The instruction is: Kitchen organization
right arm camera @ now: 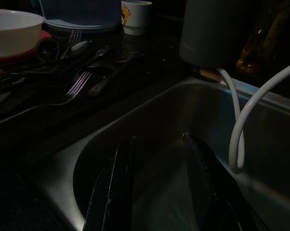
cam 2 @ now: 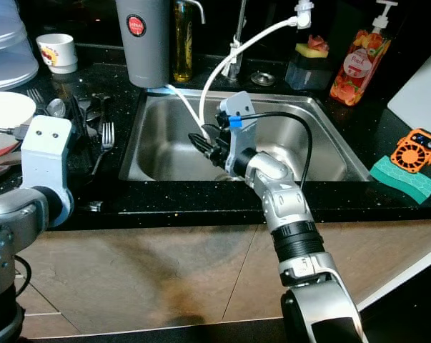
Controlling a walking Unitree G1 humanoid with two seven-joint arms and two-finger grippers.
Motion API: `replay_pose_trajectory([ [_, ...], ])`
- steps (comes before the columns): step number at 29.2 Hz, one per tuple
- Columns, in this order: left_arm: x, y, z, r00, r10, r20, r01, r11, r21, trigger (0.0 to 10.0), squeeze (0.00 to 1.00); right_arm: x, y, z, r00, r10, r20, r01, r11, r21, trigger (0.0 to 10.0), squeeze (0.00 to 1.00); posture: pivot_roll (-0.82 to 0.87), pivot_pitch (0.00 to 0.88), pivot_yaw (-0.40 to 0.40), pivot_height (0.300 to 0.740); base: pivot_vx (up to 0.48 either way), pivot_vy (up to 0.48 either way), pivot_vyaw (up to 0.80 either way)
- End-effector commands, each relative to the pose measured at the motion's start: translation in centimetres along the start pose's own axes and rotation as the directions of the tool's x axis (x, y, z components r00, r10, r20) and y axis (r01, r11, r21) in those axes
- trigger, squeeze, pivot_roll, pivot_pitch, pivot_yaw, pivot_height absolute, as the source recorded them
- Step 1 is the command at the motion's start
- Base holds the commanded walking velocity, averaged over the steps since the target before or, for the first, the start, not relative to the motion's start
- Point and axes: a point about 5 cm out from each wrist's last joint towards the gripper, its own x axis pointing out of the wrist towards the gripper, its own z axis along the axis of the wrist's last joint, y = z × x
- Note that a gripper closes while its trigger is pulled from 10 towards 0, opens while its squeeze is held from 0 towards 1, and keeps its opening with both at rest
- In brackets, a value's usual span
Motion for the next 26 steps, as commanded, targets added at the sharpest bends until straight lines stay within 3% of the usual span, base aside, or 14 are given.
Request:
replay_pose_trajectory([
  [1, 0.5, -0.2, -1.1, 0.997, -0.014, -0.072, 0.013, 1.0, -0.024, 0.0, 0.0, -0.3, -0.1, -0.1, 1.0, -0.001, -0.009, 0.001, 1.0, -0.002, 10.0, 0.0, 0.09, 0.116, -0.08, 0.74, 0.0, 0.0, 0.0],
  [5, 0.5, -0.2, -0.5, 0.999, -0.023, -0.026, 0.023, 1.0, -0.015, 0.0, 0.0, -0.2, -0.1, 0.0, 1.0, -0.006, -0.007, 0.006, 1.0, 0.0, 10.0, 0.0, 0.1, 0.115, -0.08, 0.74, 0.0, 0.0, 0.0],
  [9, 0.5, -1.2, 1.0, 0.988, -0.105, 0.115, 0.1, 0.994, 0.05, 0.0, 0.0, -0.3, -0.4, 0.2, 0.999, -0.032, 0.003, 0.032, 0.999, 0.009, 10.0, 0.0, 0.1, 0.114, -0.08, 0.74, 0.0, 0.0, 0.0],
  [11, 0.5, -1.2, 1.0, 0.988, -0.105, 0.115, 0.1, 0.994, 0.05, 0.0, 0.0, -0.3, -0.4, 0.2, 0.999, -0.032, 0.003, 0.032, 0.999, 0.009, 10.0, 0.0, 0.1, 0.114, -0.08, 0.74, 0.0, 0.0, 0.0],
  [13, 0.3, -2.0, 2.0, 0.965, -0.16, 0.206, 0.145, 0.986, 0.087, 0.0, 0.0, -0.3, -0.6, 0.3, 0.998, -0.056, 0.012, 0.056, 0.998, 0.019, 10.0, 0.0, 0.09, 0.112, -0.08, 0.74, 0.0, 0.0, 0.0],
  [15, -0.2, -2.9, 3.5, 0.919, -0.229, 0.321, 0.208, 0.973, 0.1, 0.0, 0.0, -0.3, -0.8, 0.5, 0.995, -0.09, 0.029, 0.089, 0.995, 0.037, 10.0, 0.0, 0.09, 0.111, -0.079, 0.74, 0.0, 0.0, 0.0],
  [16, -0.2, -2.9, 3.5, 0.919, -0.229, 0.321, 0.208, 0.973, 0.1, 0.0, 0.0, -0.3, -0.8, 0.5, 0.995, -0.09, 0.029, 0.089, 0.995, 0.037, 10.0, 0.0, 0.09, 0.111, -0.079, 0.74, 0.0, 0.0, 0.0],
  [18, -0.5, -3.5, 4.3, 0.877, -0.276, 0.393, 0.251, 0.961, 0.115, 0.0, 0.0, -0.4, -1.0, 0.7, 0.991, -0.127, 0.05, 0.124, 0.99, 0.066, 10.0, 0.0, 0.09, 0.107, -0.077, 0.74, 0.0, 0.0, 0.0],
  [21, -0.7, -4.8, 4.2, 0.819, -0.396, 0.415, 0.338, 0.918, 0.21, 0.0, 0.0, -0.4, -1.3, 1.2, 0.975, -0.196, 0.101, 0.176, 0.968, 0.178, 10.0, 0.0, 0.09, 0.1, -0.074, 0.74, 0.0, 0.0, 0.0],
  [24, -0.5, -5.2, 3.6, 0.805, -0.447, 0.391, 0.344, 0.888, 0.306, 0.0, 0.0, -0.2, -1.2, 1.7, 0.966, -0.214, 0.145, 0.166, 0.944, 0.286, 10.0, 0.0, 0.09, 0.097, -0.07, 0.74, 0.0, 0.0, 0.0],
  [25, -0.2, -5.0, 3.3, 0.818, -0.438, 0.372, 0.318, 0.884, 0.343, 0.0, 0.0, -0.2, -1.1, 2.0, 0.963, -0.214, 0.166, 0.148, 0.928, 0.341, 10.0, 1.0, 0.09, 0.094, -0.067, 0.74, 0.0, 0.0, 0.0],
  [26, -0.2, -5.0, 3.3, 0.818, -0.438, 0.372, 0.318, 0.884, 0.343, 0.0, 0.0, -0.2, -1.1, 2.0, 0.963, -0.214, 0.166, 0.148, 0.928, 0.341, 10.0, 1.0, 0.09, 0.094, -0.067, 0.74, 0.0, 0.0, 0.0],
])
